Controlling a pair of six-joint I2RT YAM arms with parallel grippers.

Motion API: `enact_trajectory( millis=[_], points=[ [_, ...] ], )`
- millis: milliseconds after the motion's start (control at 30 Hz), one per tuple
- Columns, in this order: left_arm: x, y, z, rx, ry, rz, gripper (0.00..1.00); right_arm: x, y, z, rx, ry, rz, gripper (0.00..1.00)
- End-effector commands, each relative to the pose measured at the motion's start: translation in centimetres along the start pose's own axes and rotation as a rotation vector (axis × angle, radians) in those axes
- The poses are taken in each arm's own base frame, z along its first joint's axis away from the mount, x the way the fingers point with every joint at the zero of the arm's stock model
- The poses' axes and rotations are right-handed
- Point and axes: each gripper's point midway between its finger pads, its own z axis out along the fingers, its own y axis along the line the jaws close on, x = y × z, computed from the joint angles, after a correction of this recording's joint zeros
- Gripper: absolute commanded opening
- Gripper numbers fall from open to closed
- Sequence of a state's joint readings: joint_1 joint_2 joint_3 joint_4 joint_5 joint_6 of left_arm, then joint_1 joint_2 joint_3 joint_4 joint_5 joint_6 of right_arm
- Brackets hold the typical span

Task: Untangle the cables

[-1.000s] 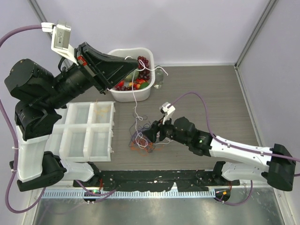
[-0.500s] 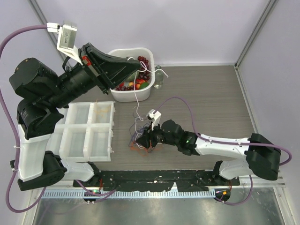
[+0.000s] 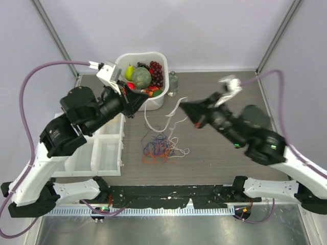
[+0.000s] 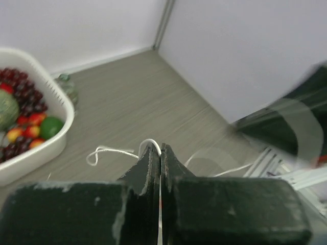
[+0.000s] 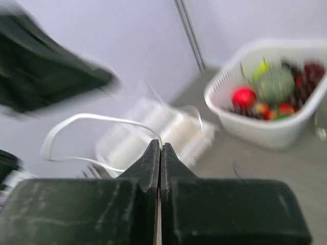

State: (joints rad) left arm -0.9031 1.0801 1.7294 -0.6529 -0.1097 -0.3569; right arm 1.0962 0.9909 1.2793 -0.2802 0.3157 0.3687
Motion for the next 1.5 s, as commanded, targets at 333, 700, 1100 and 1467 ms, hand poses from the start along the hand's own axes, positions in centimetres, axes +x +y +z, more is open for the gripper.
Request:
enact_trajectory(
  millis=[333,700,1100,1467],
  points=[
    [1.5,1.9,-1.2,-0.053,-0.066,-0.015,0.0,-7.8,2.6,-6.2,-0.155,-0.154,-0.004,0.01],
    [0.5,0.5,-1.6,0.022,-0.138,-0.085,0.0,-20.7,11.1,-11.4,-0.499,-0.389,-0.049,0.01],
    [5.0,3.9,-0.7,-0.133,-0.024,-0.055,0.0,4.6,-14.1,2.2,0.494,0.088,-0.235,0.01],
    [10.7,2.7,1.3,-0.016,0.088,-0.065,0.0,6.4,-10.4,0.6,0.274,0.293,-0.043,0.01]
  ],
)
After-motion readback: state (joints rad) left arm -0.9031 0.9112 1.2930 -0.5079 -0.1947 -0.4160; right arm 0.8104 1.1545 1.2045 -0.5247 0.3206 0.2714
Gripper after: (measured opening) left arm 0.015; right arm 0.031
